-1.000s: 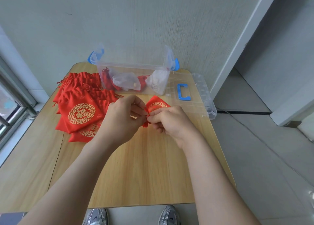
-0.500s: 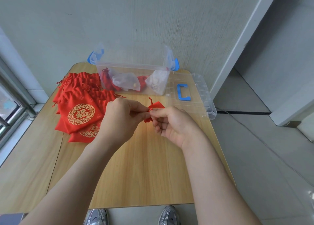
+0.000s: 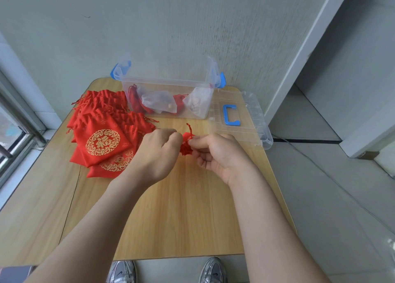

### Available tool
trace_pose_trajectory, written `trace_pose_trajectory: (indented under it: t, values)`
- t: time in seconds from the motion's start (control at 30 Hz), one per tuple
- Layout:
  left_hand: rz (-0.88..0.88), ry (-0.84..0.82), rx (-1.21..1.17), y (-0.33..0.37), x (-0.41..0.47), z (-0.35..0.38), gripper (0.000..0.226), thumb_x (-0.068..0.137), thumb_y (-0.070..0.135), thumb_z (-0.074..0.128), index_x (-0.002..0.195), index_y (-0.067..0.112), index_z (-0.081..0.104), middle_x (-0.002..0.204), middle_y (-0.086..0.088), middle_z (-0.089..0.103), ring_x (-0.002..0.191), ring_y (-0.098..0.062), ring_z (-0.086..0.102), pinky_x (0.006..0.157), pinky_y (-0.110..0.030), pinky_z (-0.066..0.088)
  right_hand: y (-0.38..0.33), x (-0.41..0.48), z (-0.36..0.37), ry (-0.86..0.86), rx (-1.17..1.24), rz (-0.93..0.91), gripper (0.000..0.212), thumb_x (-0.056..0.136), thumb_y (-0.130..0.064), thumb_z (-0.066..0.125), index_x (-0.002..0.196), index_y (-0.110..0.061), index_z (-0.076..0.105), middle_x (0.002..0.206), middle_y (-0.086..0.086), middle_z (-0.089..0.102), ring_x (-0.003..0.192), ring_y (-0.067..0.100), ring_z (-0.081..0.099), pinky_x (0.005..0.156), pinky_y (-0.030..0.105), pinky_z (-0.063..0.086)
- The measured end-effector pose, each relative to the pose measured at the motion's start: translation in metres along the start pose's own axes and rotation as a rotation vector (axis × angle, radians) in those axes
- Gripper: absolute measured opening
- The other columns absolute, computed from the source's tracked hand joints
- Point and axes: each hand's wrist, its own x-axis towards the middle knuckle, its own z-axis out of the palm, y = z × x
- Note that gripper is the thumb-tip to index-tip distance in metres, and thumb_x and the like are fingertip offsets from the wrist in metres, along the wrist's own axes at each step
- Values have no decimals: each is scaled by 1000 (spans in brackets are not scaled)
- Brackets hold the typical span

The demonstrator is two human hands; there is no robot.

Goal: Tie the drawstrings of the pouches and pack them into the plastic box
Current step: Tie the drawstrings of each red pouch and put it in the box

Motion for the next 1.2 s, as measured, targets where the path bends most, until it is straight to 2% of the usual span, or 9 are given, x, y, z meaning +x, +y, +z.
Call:
trace_pose_trajectory:
  t: [0.13, 0.2, 0.3, 0.5, 0.63, 0.8, 0.97, 1.03, 1.2]
  values:
    - [-86, 115, -69, -2, 2, -1, 59, 97, 40, 34, 76, -3, 68, 68, -6, 71, 81, -32, 67, 78, -47, 53, 1, 1, 0, 33, -30, -12, 8, 85, 0, 77, 92, -3, 80, 75, 9, 73, 67, 18, 66, 62, 30, 52]
    - [-37, 120, -44, -4, 2, 0, 65, 111, 48, 31, 79, 5, 68, 67, -2, 71, 77, -26, 69, 76, -45, 53, 2, 1, 1, 27, -50, -13, 11, 83, -1, 78, 94, -2, 80, 75, 10, 74, 66, 18, 66, 62, 30, 52]
    - [57, 54, 34, -5, 2, 4, 59, 108, 61, 34, 83, 16, 63, 68, 2, 68, 71, -19, 67, 71, -42, 50, 2, 1, 3, 0, -84, -19, 16, 81, -1, 77, 96, 1, 80, 75, 11, 73, 67, 18, 67, 63, 30, 52]
    - [149, 55, 83, -15, 8, 11, 29, 111, 33, 49, 89, 14, 54, 74, 1, 72, 75, -21, 69, 72, -44, 55, 5, 0, 3, -55, -146, -65, 17, 85, -3, 83, 102, -1, 80, 83, 14, 76, 71, 17, 69, 69, 30, 54]
    - [116, 81, 120, -17, 9, 8, 29, 112, 29, 47, 91, 10, 53, 79, 1, 67, 72, -16, 63, 62, -27, 46, 7, 2, 4, -36, -205, -104, 15, 87, -4, 85, 101, -6, 81, 83, 13, 78, 72, 16, 71, 74, 30, 56]
    - [90, 67, 156, -19, 10, 7, 29, 112, 28, 46, 90, 10, 53, 78, 5, 60, 69, -9, 55, 56, -17, 37, 4, -3, 6, 38, -369, -161, 6, 85, -6, 82, 88, -10, 82, 67, -1, 74, 56, 4, 65, 58, 18, 51]
    - [92, 92, 196, -25, 13, 4, 38, 113, 28, 45, 77, 15, 49, 71, 2, 55, 66, -20, 49, 61, -37, 33, 7, -1, 9, 106, -555, -212, 8, 79, -21, 76, 75, -15, 80, 66, 0, 76, 80, 17, 74, 79, 36, 61]
    - [73, 102, 194, -27, 14, 2, 42, 113, 28, 45, 75, 13, 51, 71, -2, 58, 68, -26, 54, 65, -42, 37, 8, 0, 9, 111, -612, -226, 13, 81, -27, 76, 71, -18, 78, 68, -4, 74, 81, 14, 71, 70, 28, 54]
    - [23, 108, 202, -28, 15, -2, 36, 113, 26, 45, 94, 10, 71, 84, 4, 66, 85, -27, 66, 71, -33, 43, 10, -3, 11, 140, -763, -314, 17, 83, -33, 79, 71, -21, 76, 76, -12, 70, 74, 3, 64, 56, 19, 43]
